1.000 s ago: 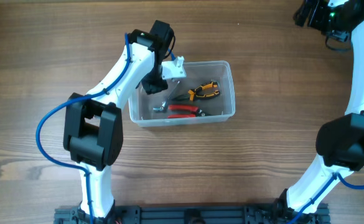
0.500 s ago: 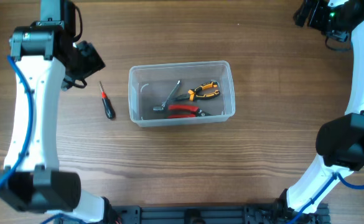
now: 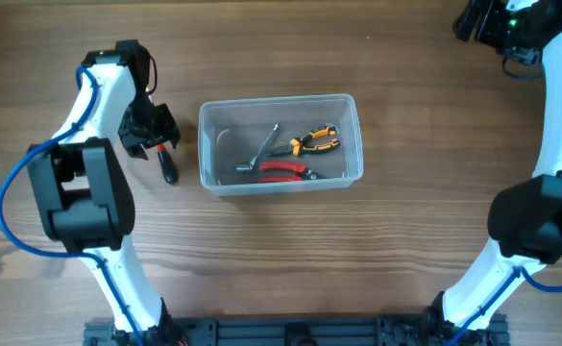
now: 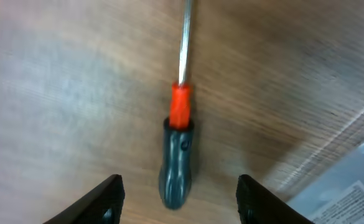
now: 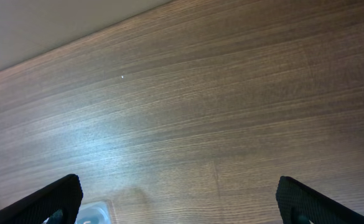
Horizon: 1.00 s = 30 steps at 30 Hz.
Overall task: Pack container
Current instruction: 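Lower the left gripper onto the red-black screwdriver and grasp it, then carry the red-black screwdriver into the container and release it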
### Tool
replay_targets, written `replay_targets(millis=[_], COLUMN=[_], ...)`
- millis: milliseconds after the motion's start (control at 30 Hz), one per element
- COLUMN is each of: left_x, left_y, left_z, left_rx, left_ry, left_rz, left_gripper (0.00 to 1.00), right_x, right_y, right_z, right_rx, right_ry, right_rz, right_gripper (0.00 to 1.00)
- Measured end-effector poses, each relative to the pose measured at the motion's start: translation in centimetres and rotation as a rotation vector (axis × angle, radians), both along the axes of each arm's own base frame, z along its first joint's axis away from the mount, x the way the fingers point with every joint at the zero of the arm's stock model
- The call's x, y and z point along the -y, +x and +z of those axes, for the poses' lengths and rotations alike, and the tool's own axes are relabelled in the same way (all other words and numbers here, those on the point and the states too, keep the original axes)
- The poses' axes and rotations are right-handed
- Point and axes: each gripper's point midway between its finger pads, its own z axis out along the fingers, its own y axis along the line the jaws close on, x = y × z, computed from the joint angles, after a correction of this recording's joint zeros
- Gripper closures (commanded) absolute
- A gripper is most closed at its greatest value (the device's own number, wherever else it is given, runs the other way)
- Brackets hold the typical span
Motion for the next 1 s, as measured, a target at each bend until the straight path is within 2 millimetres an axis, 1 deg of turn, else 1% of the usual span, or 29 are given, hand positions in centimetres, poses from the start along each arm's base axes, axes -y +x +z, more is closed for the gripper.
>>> replay_targets(millis=[100,167,200,233,267,333,433,500,533,567,633,667,867,900,933,967,1000], left_x=[-0.1,-0.1,-0.1,-0.1,-0.1,-0.1,0.0,0.1,0.1,0.0,0.0,0.0,0.1,0.3,0.3,0.4,0.7], left_y=[0.8,1.0,1.1,1.4,1.9,1.9,0.0,-0.7,-0.7,-0.7,-0.8,-0.9,-0.9,-1.2,-1.2,-0.8,0.8], left_z=[-0.1,-0.1,-0.1,-0.2,-0.3,-1.0,-3.4,-4.1,-4.2,-4.2,-4.3,-4.3,-4.0,-3.7,-3.2,-2.0,0.4], left_rx=[0.035,0.042,0.045,0.059,0.078,0.088,0.041,0.028,0.036,0.044,0.054,0.053,0.060,0.048,0.053,0.068,0.137], left_ry=[-0.008,-0.009,-0.009,-0.008,-0.006,-0.005,-0.011,-0.016,-0.018,-0.017,-0.015,-0.014,-0.026,-0.034,-0.037,-0.043,-0.055], left_rz=[-0.088,-0.108,-0.111,-0.117,-0.120,-0.115,-0.112,-0.110,-0.106,-0.102,-0.092,-0.086,-0.081,-0.081,-0.081,-0.081,-0.099], left_gripper=[0.48,0.48,0.50,0.55,0.54,0.54,0.53,0.54,0.57,0.73,0.94,0.96,0.96,0.96,0.96,0.96,0.96], right_x=[0.0,0.0,0.0,0.0,0.0,0.0,0.0,0.0,0.0,0.0,0.0,0.0,0.0,0.0,0.0,0.0,0.0], right_y=[0.0,0.0,0.0,0.0,0.0,0.0,0.0,0.0,0.0,0.0,0.0,0.0,0.0,0.0,0.0,0.0,0.0], right_z=[0.0,0.0,0.0,0.0,0.0,0.0,0.0,0.0,0.0,0.0,0.0,0.0,0.0,0.0,0.0,0.0,0.0], right_rx=[0.000,0.000,0.000,0.000,0.000,0.000,0.000,0.000,0.000,0.000,0.000,0.000,0.000,0.000,0.000,0.000,0.000], right_ry=[0.000,0.000,0.000,0.000,0.000,0.000,0.000,0.001,0.000,0.000,0.000,0.000,0.000,0.000,0.000,0.001,0.000], right_rz=[0.000,0.000,0.000,0.000,0.000,0.000,0.000,0.000,0.000,0.000,0.000,0.000,0.000,0.000,0.000,0.000,0.000], right_gripper=[0.00,0.00,0.00,0.00,0.00,0.00,0.00,0.00,0.00,0.00,0.00,0.00,0.00,0.00,0.00,0.00,0.00])
